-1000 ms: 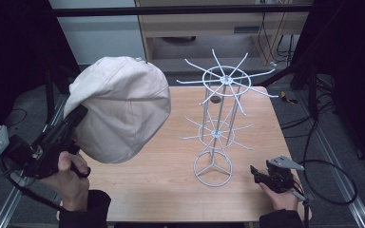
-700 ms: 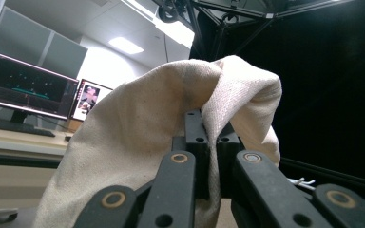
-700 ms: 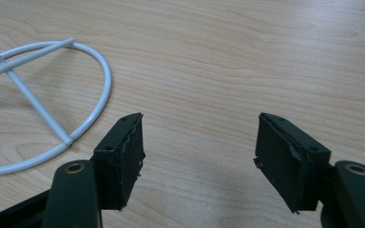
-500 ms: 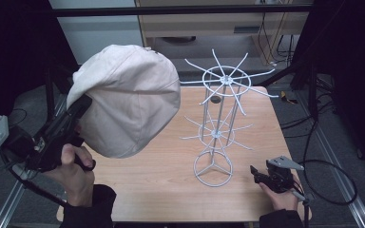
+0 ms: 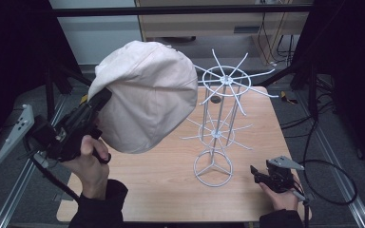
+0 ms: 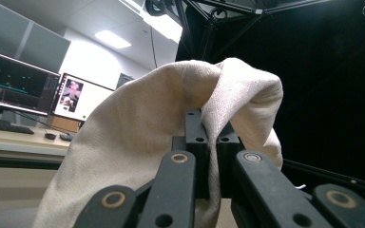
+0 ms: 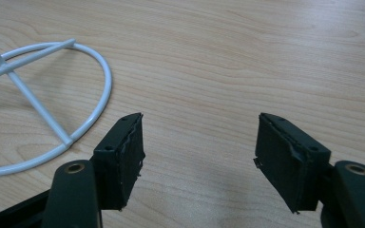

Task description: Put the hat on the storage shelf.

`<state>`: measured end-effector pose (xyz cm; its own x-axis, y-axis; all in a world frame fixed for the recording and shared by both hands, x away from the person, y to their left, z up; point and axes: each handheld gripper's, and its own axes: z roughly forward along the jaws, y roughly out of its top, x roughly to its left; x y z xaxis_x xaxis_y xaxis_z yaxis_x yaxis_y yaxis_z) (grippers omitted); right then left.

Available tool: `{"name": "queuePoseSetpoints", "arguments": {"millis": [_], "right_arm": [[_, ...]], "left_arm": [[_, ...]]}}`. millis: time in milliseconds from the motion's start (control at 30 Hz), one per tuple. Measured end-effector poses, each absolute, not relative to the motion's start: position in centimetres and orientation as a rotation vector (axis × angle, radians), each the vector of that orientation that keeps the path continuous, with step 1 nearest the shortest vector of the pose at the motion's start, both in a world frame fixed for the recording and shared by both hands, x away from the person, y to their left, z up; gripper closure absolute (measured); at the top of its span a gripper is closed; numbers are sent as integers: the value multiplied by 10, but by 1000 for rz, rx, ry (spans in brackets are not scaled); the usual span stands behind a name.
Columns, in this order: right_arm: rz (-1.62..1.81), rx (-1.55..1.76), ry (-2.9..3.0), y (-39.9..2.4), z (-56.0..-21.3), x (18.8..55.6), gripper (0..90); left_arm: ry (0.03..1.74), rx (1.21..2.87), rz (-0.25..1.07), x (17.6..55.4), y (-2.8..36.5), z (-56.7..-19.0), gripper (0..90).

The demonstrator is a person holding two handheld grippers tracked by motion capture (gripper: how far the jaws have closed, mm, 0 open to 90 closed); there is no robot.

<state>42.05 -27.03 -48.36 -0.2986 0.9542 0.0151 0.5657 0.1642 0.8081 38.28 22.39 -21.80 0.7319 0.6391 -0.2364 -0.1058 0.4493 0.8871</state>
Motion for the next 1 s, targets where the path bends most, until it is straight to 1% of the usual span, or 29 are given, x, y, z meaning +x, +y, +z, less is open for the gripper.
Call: {"name": "queuePoseSetpoints", "arguments": {"millis": [400,1000], "right_arm": [[1004,1435,1934,-271,-483,421,335],[1005,1447,1936,-271,-483,420,334]], "left_arm": [[622,1038,463,403,204,-224,884],[686,1107,430,422,211,-252,882]]}}
